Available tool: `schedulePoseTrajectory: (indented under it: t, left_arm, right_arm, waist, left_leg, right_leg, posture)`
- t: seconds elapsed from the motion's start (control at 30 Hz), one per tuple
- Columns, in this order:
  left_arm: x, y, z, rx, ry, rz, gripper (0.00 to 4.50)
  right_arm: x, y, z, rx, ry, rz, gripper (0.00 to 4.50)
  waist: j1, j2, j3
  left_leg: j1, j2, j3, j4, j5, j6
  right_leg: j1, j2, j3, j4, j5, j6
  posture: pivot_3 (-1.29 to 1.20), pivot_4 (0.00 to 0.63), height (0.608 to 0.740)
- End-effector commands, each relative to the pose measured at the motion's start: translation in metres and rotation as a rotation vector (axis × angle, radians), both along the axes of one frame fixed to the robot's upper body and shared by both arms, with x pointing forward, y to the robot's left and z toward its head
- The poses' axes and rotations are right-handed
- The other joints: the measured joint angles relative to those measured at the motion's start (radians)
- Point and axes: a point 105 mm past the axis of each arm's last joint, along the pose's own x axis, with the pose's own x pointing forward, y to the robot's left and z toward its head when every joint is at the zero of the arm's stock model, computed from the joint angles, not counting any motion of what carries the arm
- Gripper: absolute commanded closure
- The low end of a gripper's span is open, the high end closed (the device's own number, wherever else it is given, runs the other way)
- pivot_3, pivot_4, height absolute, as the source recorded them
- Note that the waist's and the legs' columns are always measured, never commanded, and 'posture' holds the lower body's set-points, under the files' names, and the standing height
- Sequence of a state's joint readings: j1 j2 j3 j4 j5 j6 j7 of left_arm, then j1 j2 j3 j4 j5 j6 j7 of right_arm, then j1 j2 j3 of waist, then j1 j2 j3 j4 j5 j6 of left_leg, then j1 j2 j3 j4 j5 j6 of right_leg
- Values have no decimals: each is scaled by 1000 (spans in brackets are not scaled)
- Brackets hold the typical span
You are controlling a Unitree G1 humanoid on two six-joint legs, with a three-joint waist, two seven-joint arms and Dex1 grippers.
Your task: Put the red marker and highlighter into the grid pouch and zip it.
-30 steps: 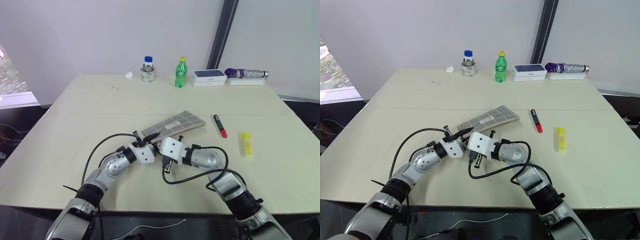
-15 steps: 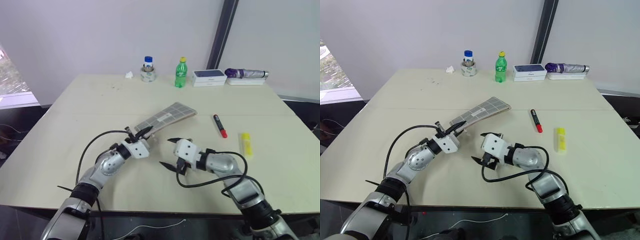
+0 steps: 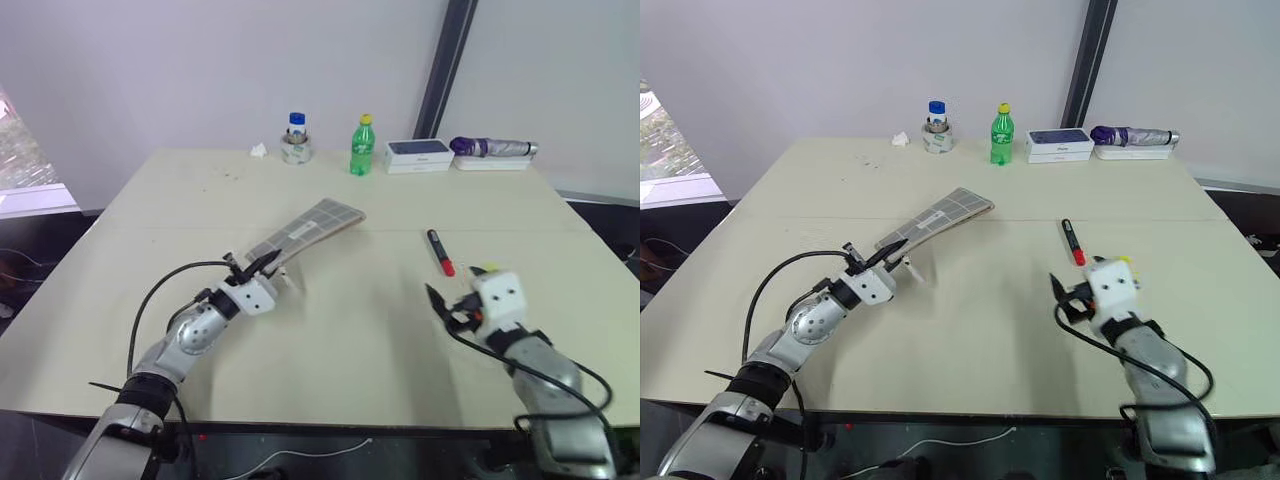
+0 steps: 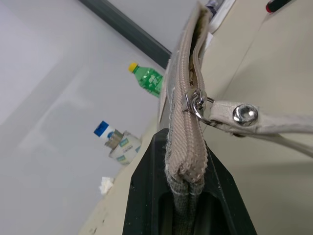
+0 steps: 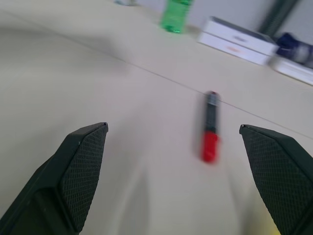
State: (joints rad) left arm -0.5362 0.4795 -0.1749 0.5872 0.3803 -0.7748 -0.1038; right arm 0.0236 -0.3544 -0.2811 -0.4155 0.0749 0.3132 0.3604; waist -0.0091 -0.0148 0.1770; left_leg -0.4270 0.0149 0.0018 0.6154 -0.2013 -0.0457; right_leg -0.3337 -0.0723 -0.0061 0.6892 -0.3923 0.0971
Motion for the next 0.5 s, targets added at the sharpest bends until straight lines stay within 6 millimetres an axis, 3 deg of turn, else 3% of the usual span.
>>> schedulePoseTrajectory:
  t: [0.03,0.2,0.5]
  left_arm:
    - [-3,8,7,-33,-12,-4,4500]
    - [-6,6,4,-39,3,-18,4500]
    - [-8,4,2,-69,56,-47,4500]
  right_arm:
    - [-28,-14,13,30,-97,-80,27]
    - [-50,-22,-4,75,-60,-184,27]
    - [-40,-22,-1,77,-65,-205,27]
  waist:
    - [0,0,0]
    - [-4,0,0]
    - [-2,0,0]
  left_leg:
    - [0,0,0,0,0,0]
    - [1,0,0,0,-2,4]
    - [1,0,0,0,-1,2]
  right_leg:
    - [0,0,0,0,0,0]
    - [0,0,0,1,0,0]
    - [0,0,0,1,0,0]
  posture:
    - [0,150,740]
    - [0,150,740]
    - [0,150,740]
